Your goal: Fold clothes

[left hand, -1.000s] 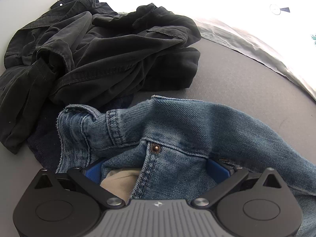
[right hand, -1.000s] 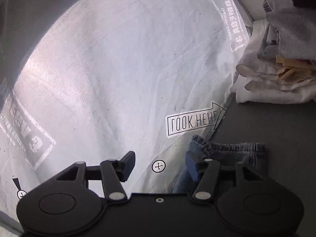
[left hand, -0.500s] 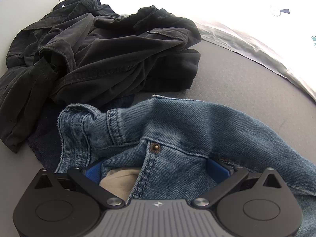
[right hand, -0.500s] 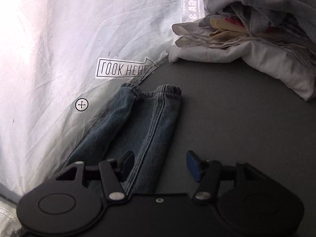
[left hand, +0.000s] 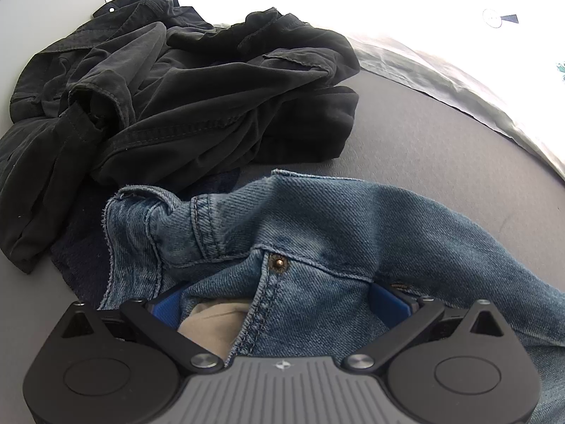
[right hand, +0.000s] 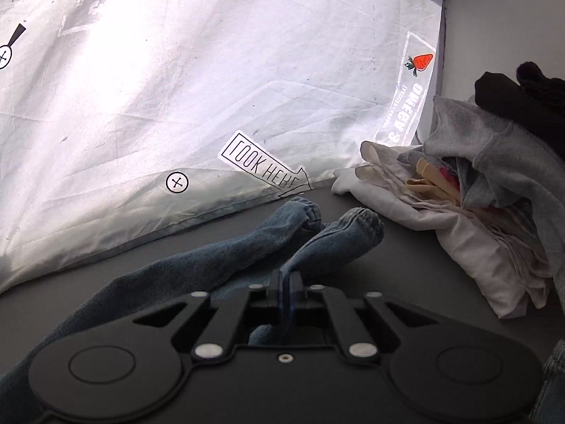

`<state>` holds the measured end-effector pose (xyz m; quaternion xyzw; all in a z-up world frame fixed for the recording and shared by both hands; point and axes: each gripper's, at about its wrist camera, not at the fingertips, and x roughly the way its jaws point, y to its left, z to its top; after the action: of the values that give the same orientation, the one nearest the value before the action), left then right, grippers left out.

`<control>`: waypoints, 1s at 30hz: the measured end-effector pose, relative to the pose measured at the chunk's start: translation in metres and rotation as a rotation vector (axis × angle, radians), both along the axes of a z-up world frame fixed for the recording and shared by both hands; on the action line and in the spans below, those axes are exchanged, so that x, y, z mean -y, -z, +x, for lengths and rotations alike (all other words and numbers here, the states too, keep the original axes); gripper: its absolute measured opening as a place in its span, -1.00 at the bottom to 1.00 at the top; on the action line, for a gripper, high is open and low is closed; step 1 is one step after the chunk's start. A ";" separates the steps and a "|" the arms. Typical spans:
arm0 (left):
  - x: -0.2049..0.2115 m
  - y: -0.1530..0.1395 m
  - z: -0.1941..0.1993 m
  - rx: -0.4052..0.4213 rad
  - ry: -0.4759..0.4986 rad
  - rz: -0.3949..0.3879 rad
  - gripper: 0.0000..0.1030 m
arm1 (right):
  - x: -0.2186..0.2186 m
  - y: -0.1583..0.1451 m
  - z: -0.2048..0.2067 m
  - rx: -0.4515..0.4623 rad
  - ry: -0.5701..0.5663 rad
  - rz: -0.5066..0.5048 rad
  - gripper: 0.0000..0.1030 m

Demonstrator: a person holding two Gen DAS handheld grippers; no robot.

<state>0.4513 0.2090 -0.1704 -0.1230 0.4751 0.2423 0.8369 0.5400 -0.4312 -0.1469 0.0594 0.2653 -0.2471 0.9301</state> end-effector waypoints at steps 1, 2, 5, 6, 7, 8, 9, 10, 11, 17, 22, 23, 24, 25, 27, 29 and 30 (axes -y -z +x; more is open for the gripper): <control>0.000 0.000 0.000 -0.001 0.000 0.000 1.00 | 0.000 -0.006 -0.009 -0.001 0.004 -0.031 -0.94; 0.000 0.000 0.000 -0.001 0.001 -0.001 1.00 | 0.002 -0.011 -0.022 -0.005 0.015 -0.056 -0.94; 0.000 0.000 0.000 -0.002 0.005 -0.002 1.00 | 0.016 -0.025 -0.064 -0.018 0.086 -0.090 -0.95; 0.000 0.000 0.000 -0.002 0.005 -0.002 1.00 | 0.022 -0.029 -0.078 -0.023 0.116 -0.094 -0.98; 0.000 0.000 0.000 -0.002 0.003 -0.002 1.00 | 0.029 -0.026 -0.089 -0.045 0.150 -0.086 -0.98; 0.001 0.000 0.000 -0.001 0.002 -0.002 1.00 | 0.037 -0.022 -0.100 -0.069 0.184 -0.077 -0.98; 0.001 0.000 0.000 0.000 0.001 -0.001 1.00 | 0.045 -0.019 -0.110 -0.092 0.218 -0.068 -1.00; 0.000 0.000 0.000 0.001 0.001 -0.001 1.00 | 0.052 -0.016 -0.121 -0.116 0.252 -0.060 -1.00; 0.000 0.000 0.000 0.002 0.001 0.000 1.00 | 0.060 -0.013 -0.132 -0.139 0.287 -0.051 -1.00; 0.000 -0.003 0.006 -0.036 -0.012 -0.005 1.00 | 0.069 -0.016 -0.167 -0.115 0.299 0.035 -0.95; 0.014 -0.017 0.008 -0.057 0.020 0.039 0.98 | 0.027 -0.021 -0.144 -0.105 0.122 0.057 -0.78; 0.019 -0.023 0.004 -0.036 0.037 0.049 0.98 | 0.017 -0.022 -0.138 -0.102 0.084 0.068 -0.69; 0.024 -0.029 -0.001 -0.013 0.056 0.060 0.98 | 0.008 -0.021 -0.134 -0.101 0.055 0.075 -0.66; 0.029 -0.034 -0.005 0.006 0.075 0.070 0.95 | -0.004 -0.020 -0.127 -0.100 0.015 0.092 -0.66; 0.039 -0.041 -0.013 0.023 0.122 0.098 0.82 | -0.029 -0.017 -0.112 -0.099 -0.070 0.136 -0.65; 0.048 -0.044 -0.021 0.029 0.156 0.125 0.59 | -0.057 -0.013 -0.100 -0.099 -0.173 0.170 -0.67; 0.051 -0.047 -0.024 0.033 0.172 0.138 0.47 | -0.072 -0.012 -0.094 -0.101 -0.233 0.180 -0.69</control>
<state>0.4269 0.1576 -0.1233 -0.0279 0.4522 0.1996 0.8688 0.4459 -0.3597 -0.1344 0.0987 0.3381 -0.1156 0.9288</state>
